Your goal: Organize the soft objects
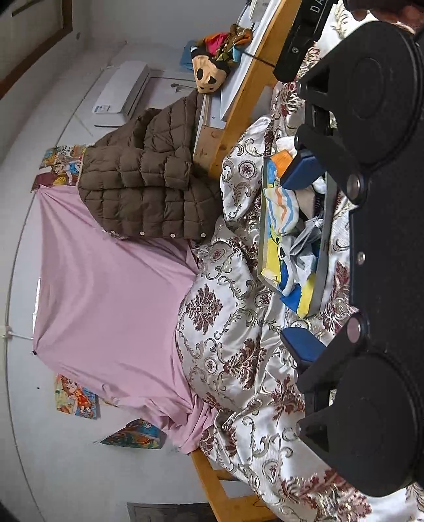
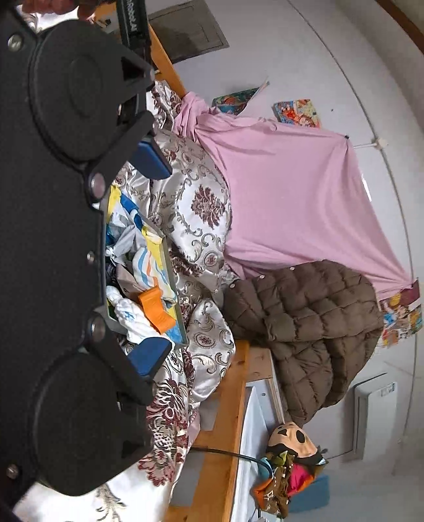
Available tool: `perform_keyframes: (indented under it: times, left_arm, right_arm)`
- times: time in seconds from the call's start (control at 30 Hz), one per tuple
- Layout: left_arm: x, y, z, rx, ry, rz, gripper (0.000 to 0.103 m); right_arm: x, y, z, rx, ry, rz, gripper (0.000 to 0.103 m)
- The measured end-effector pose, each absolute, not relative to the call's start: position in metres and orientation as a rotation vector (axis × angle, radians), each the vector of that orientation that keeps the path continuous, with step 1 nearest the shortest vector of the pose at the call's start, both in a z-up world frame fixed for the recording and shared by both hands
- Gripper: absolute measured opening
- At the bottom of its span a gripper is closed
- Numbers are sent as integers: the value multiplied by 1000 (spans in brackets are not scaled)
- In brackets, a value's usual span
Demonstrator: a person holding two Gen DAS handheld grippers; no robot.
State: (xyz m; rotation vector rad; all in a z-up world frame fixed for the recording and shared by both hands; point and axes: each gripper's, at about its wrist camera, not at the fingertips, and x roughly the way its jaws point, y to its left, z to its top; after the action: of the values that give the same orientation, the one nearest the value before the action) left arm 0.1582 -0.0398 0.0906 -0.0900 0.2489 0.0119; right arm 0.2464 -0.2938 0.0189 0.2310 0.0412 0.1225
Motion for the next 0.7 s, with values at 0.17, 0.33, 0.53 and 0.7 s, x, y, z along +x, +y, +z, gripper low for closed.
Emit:
perform_keyframes:
  times: [0.17,0.33,0.53,0.7]
  left_arm:
    - [128,-29,82,-79,228,10,95]
    - [111,-20,73,-100,249,16,96]
    - [98,-10,59,-135,284,29,97]
    - [89,-1,50,-161,300,35,97]
  right_arm:
    - [217,-285,5,202,31,108,102]
    - [199,-263,-7,162,32,108,102]
    - [172,-247,-17,131,61,102,102]
    - [152,-236,-24,116,81,91,102]
